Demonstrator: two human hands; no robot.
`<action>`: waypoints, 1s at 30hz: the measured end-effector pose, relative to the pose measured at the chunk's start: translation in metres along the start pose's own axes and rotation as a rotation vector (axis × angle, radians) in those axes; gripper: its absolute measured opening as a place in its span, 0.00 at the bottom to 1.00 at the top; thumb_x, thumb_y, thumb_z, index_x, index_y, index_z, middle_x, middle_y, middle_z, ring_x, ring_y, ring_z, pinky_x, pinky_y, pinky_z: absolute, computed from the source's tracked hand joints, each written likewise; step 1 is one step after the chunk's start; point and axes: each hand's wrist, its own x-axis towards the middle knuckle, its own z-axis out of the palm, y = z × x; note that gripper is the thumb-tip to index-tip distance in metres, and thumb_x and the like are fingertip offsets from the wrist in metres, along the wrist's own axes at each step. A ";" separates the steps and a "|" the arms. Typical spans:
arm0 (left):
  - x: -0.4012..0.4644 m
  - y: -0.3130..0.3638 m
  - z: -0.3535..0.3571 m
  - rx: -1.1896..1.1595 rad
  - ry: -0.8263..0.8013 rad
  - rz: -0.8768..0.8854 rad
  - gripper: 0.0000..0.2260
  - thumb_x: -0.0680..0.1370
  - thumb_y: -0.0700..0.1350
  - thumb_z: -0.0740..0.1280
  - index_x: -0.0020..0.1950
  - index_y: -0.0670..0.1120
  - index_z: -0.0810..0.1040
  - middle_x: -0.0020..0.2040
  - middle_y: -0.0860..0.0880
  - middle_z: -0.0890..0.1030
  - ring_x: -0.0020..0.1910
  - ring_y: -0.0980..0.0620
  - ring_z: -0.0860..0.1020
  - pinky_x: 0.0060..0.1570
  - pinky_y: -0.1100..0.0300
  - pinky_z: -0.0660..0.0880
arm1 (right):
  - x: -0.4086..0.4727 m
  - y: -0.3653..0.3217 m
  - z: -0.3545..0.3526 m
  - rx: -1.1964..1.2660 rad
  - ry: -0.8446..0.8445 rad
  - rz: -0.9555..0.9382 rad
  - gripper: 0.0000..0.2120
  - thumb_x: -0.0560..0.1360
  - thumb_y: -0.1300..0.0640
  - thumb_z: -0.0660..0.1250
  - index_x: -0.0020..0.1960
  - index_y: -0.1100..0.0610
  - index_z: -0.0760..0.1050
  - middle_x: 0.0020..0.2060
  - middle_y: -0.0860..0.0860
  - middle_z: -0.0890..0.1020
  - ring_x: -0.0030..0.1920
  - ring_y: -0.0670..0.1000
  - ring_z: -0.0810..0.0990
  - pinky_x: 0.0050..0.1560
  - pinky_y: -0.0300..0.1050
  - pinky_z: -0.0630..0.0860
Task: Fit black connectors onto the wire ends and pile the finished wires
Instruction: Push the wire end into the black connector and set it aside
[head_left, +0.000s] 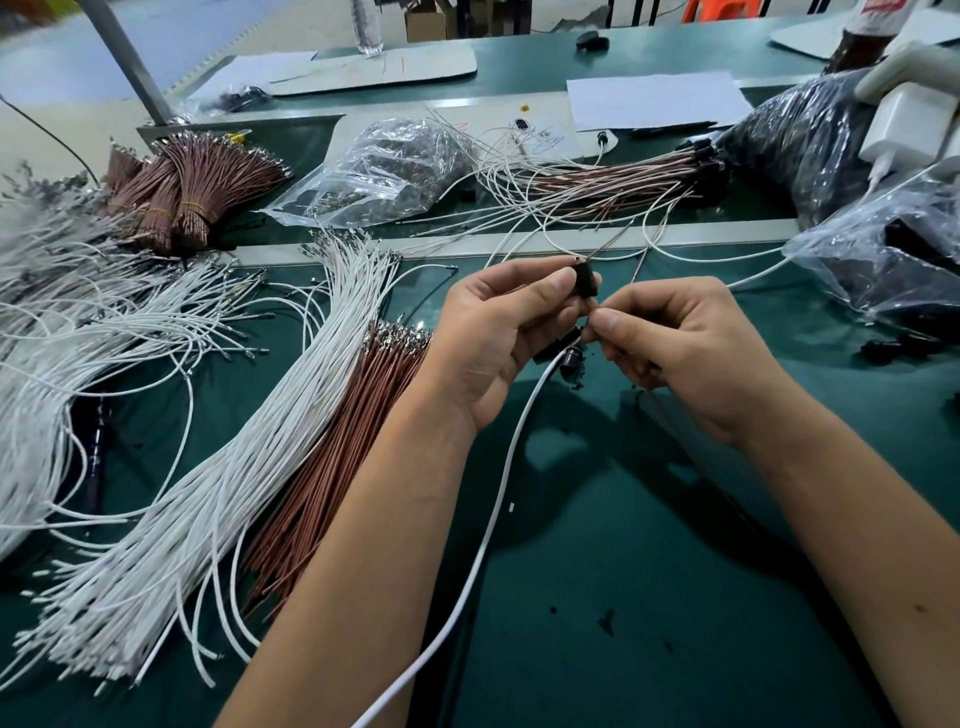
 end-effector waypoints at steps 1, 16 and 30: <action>0.000 0.000 0.000 -0.006 -0.003 -0.004 0.05 0.76 0.34 0.69 0.48 0.39 0.84 0.47 0.41 0.86 0.42 0.48 0.85 0.44 0.63 0.81 | 0.000 0.000 0.000 0.001 0.001 0.000 0.09 0.80 0.64 0.69 0.42 0.63 0.83 0.29 0.55 0.75 0.26 0.47 0.68 0.26 0.37 0.64; 0.001 -0.005 -0.001 0.108 -0.014 0.070 0.14 0.65 0.38 0.76 0.50 0.40 0.83 0.47 0.42 0.86 0.42 0.50 0.84 0.51 0.56 0.81 | 0.001 0.005 -0.003 0.001 -0.023 -0.020 0.07 0.76 0.57 0.71 0.41 0.59 0.84 0.28 0.52 0.77 0.26 0.47 0.68 0.27 0.38 0.64; -0.001 -0.003 0.000 0.141 -0.010 0.090 0.14 0.64 0.37 0.76 0.49 0.41 0.83 0.46 0.42 0.86 0.43 0.49 0.83 0.53 0.54 0.80 | 0.000 0.005 -0.003 -0.023 -0.020 -0.050 0.08 0.74 0.56 0.73 0.42 0.62 0.83 0.29 0.53 0.76 0.28 0.50 0.66 0.28 0.42 0.61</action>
